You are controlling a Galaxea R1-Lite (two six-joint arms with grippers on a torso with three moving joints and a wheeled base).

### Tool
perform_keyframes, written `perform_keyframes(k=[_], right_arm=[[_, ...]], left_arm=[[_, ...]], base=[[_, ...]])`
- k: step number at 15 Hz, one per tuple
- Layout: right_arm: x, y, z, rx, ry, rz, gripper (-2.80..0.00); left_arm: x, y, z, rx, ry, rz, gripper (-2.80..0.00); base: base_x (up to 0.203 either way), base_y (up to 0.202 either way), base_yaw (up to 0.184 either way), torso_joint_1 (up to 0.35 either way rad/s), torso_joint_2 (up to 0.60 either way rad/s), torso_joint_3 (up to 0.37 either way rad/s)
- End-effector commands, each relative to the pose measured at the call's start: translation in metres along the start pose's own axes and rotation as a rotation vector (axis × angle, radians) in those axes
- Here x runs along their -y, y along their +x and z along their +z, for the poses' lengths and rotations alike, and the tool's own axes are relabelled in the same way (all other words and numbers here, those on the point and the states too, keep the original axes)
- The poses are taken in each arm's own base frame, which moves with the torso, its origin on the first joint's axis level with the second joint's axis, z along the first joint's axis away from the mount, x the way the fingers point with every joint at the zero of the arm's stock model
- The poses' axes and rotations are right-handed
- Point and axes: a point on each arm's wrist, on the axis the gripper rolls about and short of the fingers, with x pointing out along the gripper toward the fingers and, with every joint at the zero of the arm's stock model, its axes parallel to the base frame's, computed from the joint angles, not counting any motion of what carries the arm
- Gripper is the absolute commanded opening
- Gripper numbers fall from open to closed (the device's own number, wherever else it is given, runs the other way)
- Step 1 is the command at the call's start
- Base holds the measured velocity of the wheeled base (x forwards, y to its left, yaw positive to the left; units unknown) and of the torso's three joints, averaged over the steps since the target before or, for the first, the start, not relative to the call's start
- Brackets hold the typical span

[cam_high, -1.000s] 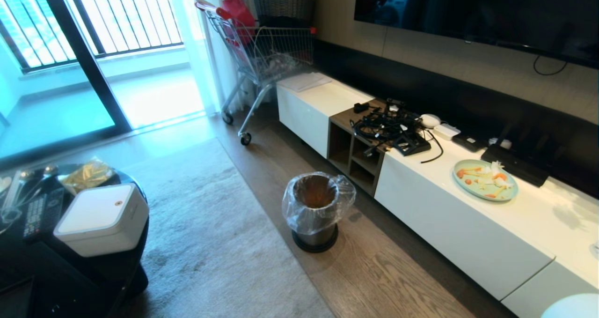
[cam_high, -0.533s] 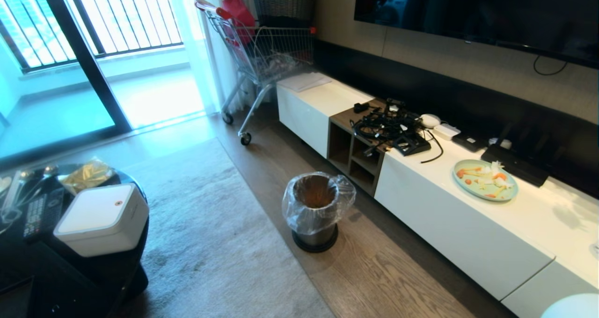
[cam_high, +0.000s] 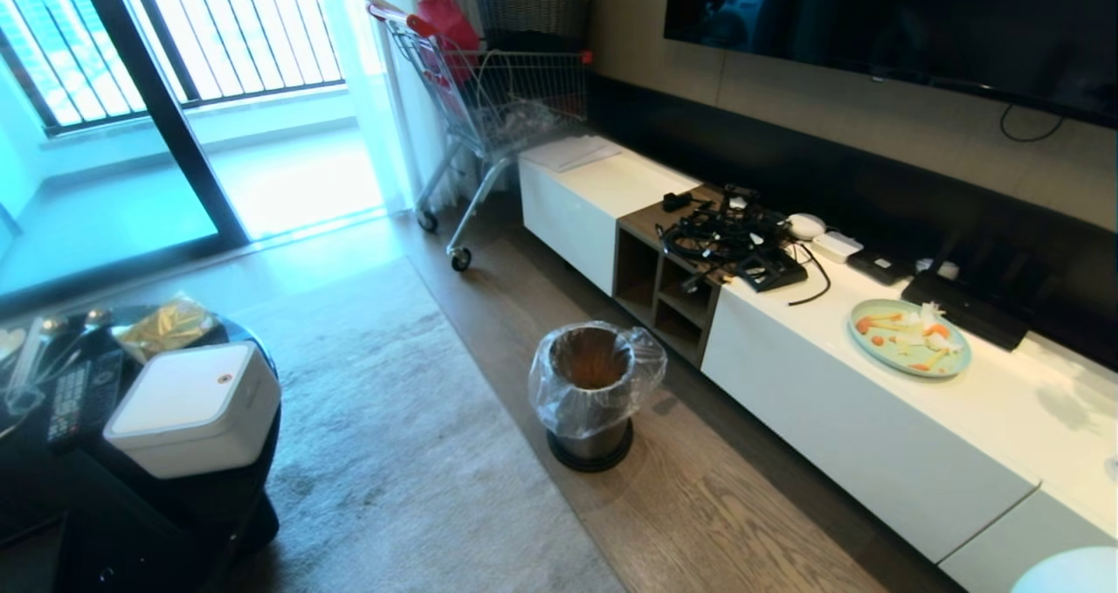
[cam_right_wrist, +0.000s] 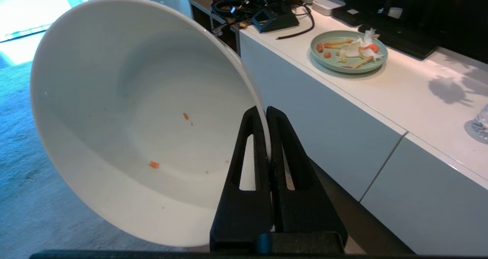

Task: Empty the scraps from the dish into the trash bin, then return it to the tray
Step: Put the bowl back to the table

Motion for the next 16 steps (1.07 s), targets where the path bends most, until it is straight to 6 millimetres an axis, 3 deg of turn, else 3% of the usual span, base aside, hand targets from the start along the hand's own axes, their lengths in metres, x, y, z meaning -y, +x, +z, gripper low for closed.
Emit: perform_keyframes(k=[1,16], right_arm=[[0.0000,0.0001,0.0001,-0.001,-0.001,0.000,-2.80],[0.0000,0.0001,0.0000,-0.001,0.001,0.000,-2.80]], left_arm=[[0.0000,0.0000,0.0000,0.001,-0.001,0.001,-2.80],[0.0000,0.0000,0.0000,0.001,-0.001,0.001,-2.80]], base=[[0.000,0.002,0.084,0.005,0.00,0.007],[0.001,-0.010,0.164,0.003,0.00,0.003]])
